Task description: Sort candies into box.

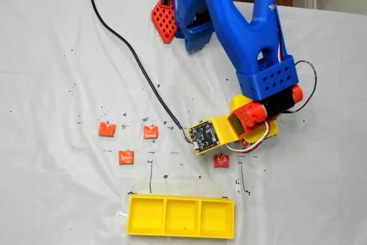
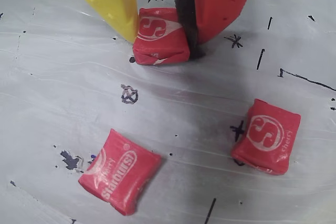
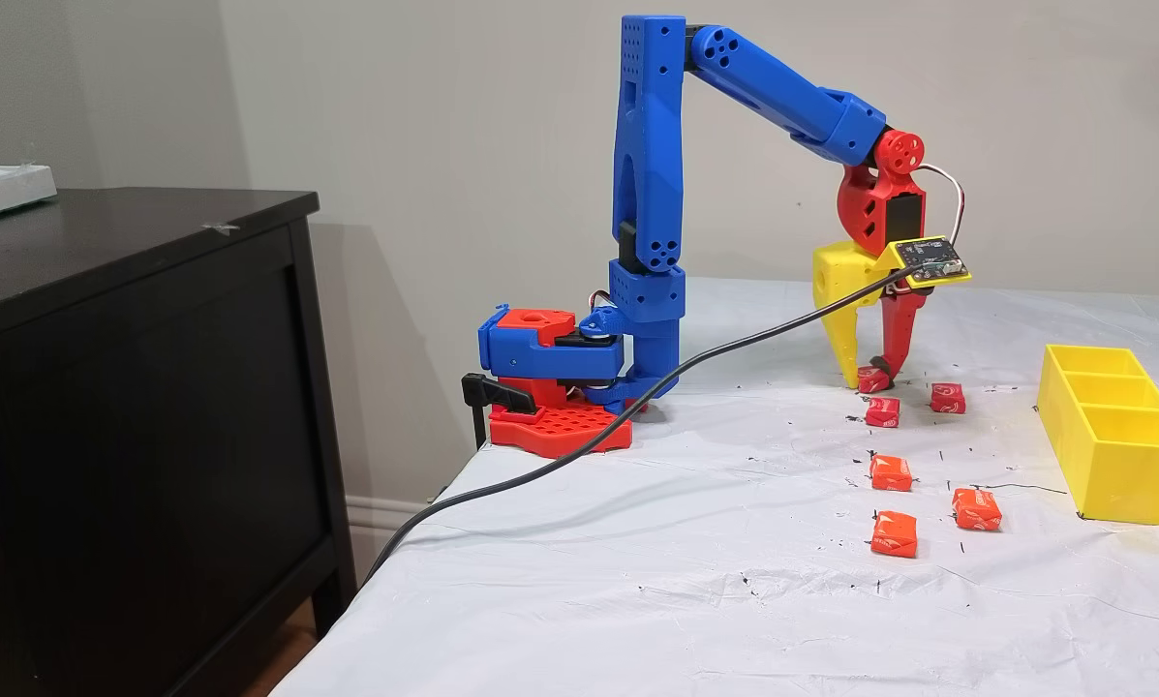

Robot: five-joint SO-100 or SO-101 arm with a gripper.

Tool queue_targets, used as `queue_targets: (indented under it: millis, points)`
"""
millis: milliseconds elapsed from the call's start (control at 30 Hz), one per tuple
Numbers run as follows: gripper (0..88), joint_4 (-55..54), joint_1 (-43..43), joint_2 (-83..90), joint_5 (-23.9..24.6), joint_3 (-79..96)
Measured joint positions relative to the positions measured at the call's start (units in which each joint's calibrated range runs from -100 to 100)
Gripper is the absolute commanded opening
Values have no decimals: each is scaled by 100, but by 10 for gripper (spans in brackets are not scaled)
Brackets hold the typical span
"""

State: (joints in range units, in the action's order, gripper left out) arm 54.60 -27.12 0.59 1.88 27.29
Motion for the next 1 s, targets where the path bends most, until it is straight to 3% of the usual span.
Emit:
queue_targets:
  millis: [500,1000]
  points:
    - [2,-310,1202,2073,-122,-240]
    - [1,-1905,1623,1540,112,-642]
